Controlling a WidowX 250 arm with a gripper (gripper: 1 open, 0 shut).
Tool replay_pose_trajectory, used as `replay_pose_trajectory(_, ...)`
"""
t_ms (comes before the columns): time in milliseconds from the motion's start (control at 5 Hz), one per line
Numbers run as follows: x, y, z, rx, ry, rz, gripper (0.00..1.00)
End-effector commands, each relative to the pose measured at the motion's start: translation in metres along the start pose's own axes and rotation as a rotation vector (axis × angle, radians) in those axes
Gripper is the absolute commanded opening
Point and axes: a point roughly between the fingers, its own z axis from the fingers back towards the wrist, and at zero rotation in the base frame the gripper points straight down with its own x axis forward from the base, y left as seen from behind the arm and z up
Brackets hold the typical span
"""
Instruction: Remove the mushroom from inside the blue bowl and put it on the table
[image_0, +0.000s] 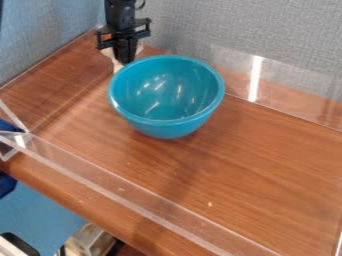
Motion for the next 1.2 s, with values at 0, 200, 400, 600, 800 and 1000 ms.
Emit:
replay_pose_trajectory(0,0.0101,0.0018,0.0126,-0.022,-0.044,0.016,0.0)
replay_pose_trajectory(200,0.0099,0.0023,0.0128,-0.021,-0.045,0.022,0.0)
replay_pose_trajectory(400,0.0097,0.0029,0.013,-0.02,-0.047,0.027,0.0)
replay_pose_trajectory(600,0.0096,0.0036,0.0132,-0.019,-0.048,0.032,0.0)
replay_pose_trajectory(800,0.0095,0.003,0.0134,-0.018,-0.049,0.037,0.0)
replay_pose_trajectory(1000,0.0104,0.0038,0.0169,-0.021,-0.045,0.056,0.0)
